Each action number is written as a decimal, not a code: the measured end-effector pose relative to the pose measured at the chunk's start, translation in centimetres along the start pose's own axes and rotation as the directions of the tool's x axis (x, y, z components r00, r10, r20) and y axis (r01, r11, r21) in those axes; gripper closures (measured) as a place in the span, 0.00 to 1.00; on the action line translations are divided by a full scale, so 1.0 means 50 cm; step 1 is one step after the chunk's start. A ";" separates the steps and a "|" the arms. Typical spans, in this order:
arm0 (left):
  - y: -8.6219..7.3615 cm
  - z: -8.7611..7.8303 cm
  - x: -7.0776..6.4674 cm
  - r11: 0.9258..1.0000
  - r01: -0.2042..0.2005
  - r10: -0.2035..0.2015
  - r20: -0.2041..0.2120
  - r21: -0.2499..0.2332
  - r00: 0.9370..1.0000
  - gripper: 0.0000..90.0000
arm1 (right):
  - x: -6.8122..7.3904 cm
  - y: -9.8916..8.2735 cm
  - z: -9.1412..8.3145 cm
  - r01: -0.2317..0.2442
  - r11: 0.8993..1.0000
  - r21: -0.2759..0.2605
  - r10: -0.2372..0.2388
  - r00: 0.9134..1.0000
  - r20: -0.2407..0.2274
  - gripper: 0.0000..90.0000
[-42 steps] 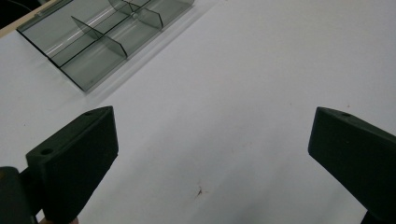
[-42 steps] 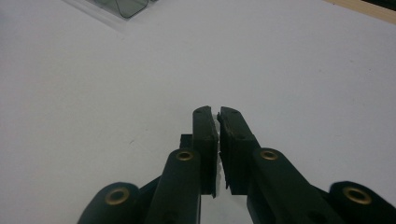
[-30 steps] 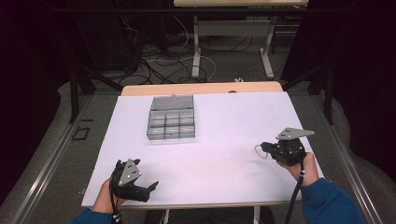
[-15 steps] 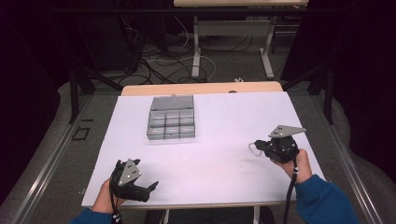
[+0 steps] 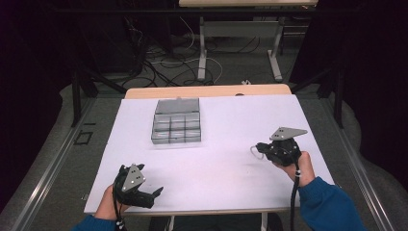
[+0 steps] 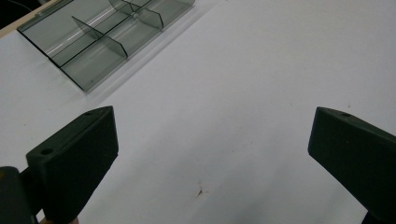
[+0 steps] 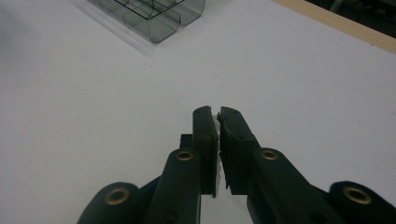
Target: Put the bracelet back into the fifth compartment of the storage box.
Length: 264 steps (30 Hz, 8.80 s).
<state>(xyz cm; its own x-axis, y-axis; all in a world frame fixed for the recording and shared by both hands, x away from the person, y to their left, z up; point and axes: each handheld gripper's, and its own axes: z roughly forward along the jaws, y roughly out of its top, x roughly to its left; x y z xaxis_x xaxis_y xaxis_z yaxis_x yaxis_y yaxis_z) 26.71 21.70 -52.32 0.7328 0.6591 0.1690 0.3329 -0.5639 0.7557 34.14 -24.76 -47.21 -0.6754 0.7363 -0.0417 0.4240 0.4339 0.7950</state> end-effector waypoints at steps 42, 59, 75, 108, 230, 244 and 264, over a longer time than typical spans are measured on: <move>-0.002 0.000 0.001 1.000 0.010 -0.010 0.002 -0.005 1.000 0.01 | 0.061 0.071 0.076 0.088 0.996 -0.020 -0.089 0.994 -0.061 0.95; -0.001 -0.001 -0.001 1.000 0.014 -0.014 0.004 -0.009 1.000 0.01 | 0.078 0.107 0.101 0.109 0.993 -0.043 -0.112 0.990 -0.087 0.95; -0.002 0.000 0.002 1.000 0.012 -0.012 0.004 -0.009 1.000 0.01 | 0.102 0.141 0.138 0.141 0.989 -0.050 -0.146 0.981 -0.125 0.95; -0.002 0.002 0.003 1.000 0.014 -0.014 0.008 -0.010 1.000 0.01 | 0.145 0.244 0.192 0.180 0.979 -0.100 -0.192 0.973 -0.129 0.95; -0.002 0.002 0.002 1.000 0.013 -0.013 0.017 -0.016 1.000 0.01 | 0.224 0.300 0.355 0.201 0.978 0.056 -0.192 0.973 -0.128 0.69; -0.002 0.002 0.003 1.000 0.007 -0.007 0.014 -0.007 1.000 0.01 | 0.175 0.232 0.270 0.172 0.980 0.095 -0.149 0.966 -0.212 0.25; -0.001 0.003 0.003 1.000 0.001 -0.001 0.015 -0.008 1.000 0.01 | 0.116 0.120 0.184 0.107 0.991 0.075 -0.089 0.971 -0.221 0.00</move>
<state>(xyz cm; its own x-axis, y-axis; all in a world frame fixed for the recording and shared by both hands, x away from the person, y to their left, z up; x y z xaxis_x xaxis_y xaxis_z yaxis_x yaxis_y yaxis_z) 26.87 21.74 -52.41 0.7414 0.6521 0.1586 0.3293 -0.5594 0.7607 38.31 -13.11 -48.25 -0.8267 0.5621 0.0227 0.3929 0.5481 0.7384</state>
